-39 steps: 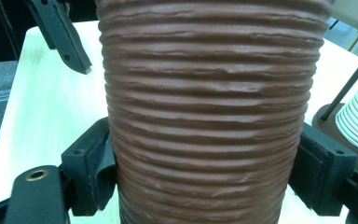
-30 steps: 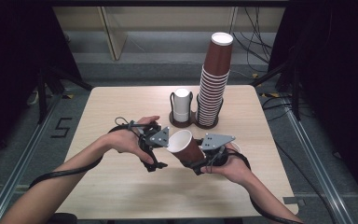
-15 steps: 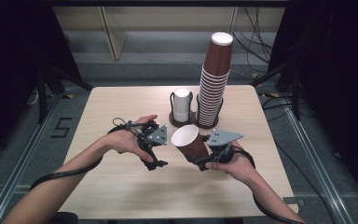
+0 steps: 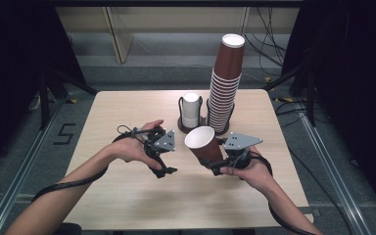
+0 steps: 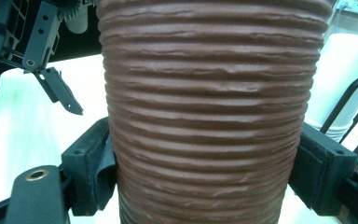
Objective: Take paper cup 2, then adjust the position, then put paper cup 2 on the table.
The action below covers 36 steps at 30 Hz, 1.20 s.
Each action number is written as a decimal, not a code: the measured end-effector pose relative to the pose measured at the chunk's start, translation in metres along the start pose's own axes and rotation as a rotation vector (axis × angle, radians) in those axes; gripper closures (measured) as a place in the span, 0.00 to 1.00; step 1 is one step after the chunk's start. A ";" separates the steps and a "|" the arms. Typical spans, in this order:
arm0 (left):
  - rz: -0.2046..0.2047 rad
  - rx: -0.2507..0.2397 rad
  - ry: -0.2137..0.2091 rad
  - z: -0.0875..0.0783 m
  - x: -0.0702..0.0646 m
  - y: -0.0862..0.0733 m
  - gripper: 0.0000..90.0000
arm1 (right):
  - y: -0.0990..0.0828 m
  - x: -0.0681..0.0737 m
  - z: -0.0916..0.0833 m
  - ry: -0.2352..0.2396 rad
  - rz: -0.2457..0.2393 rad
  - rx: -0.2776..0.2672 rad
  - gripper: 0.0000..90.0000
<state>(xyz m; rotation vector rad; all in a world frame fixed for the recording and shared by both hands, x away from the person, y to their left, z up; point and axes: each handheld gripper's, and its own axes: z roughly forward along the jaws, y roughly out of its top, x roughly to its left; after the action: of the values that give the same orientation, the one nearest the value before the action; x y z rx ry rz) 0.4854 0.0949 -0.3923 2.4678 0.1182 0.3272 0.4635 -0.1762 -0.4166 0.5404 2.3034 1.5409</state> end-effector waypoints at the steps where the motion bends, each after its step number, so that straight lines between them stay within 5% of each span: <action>1: 0.010 0.010 0.003 -0.001 0.001 0.000 0.00 | 0.000 0.000 0.000 -0.008 0.001 -0.011 0.22; 21: -0.015 -0.013 0.006 0.002 0.001 -0.002 0.00 | 0.003 -0.007 -0.014 -0.042 0.034 -0.052 0.22; 36: 0.000 -0.023 0.028 -0.002 0.004 -0.001 0.00 | 0.007 -0.019 -0.049 -0.107 0.089 -0.116 0.22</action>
<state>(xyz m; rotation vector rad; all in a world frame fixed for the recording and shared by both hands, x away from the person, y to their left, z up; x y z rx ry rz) 0.4884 0.0977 -0.3910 2.4408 0.1255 0.3614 0.4585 -0.2224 -0.3907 0.6861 2.1222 1.6324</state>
